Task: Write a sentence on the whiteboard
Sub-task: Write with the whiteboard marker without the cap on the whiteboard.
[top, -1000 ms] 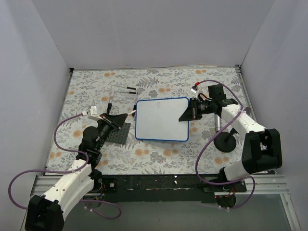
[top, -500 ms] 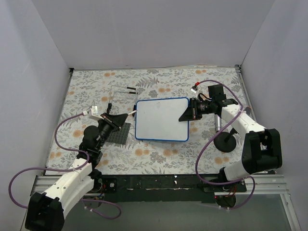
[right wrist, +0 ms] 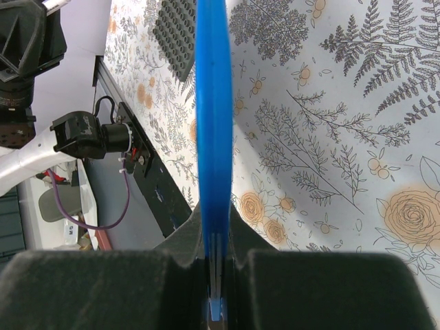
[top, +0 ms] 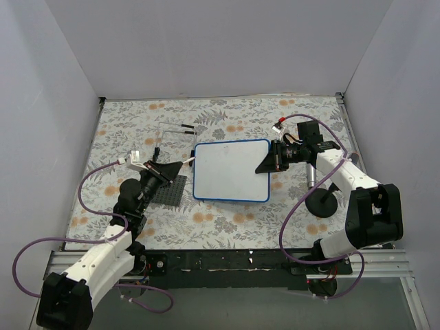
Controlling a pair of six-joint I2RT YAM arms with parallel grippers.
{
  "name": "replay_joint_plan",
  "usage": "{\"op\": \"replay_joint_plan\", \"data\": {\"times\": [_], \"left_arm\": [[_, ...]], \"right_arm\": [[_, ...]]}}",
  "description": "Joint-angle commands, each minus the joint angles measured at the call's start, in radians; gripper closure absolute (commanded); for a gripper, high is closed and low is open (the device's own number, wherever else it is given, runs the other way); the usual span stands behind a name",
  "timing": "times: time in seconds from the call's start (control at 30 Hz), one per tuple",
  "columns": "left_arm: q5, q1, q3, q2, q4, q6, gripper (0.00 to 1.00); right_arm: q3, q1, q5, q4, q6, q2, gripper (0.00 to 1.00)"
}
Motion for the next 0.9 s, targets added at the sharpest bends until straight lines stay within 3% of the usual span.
{"op": "replay_joint_plan", "data": {"times": [0.0,0.6,0.87], "left_arm": [[0.019,0.008,-0.006,0.004,0.021,0.004,1.0],[0.059,0.033,-0.017,0.033,0.076,-0.035,1.0],[0.177,0.131,-0.02,0.146,0.208,-0.095,1.0]], "right_arm": [[-0.013,0.001,0.066,-0.01,-0.06,-0.015,0.99],[-0.013,0.001,0.063,-0.01,-0.062,-0.013,0.99],[-0.012,0.003,0.045,-0.006,-0.06,-0.01,0.99]]}}
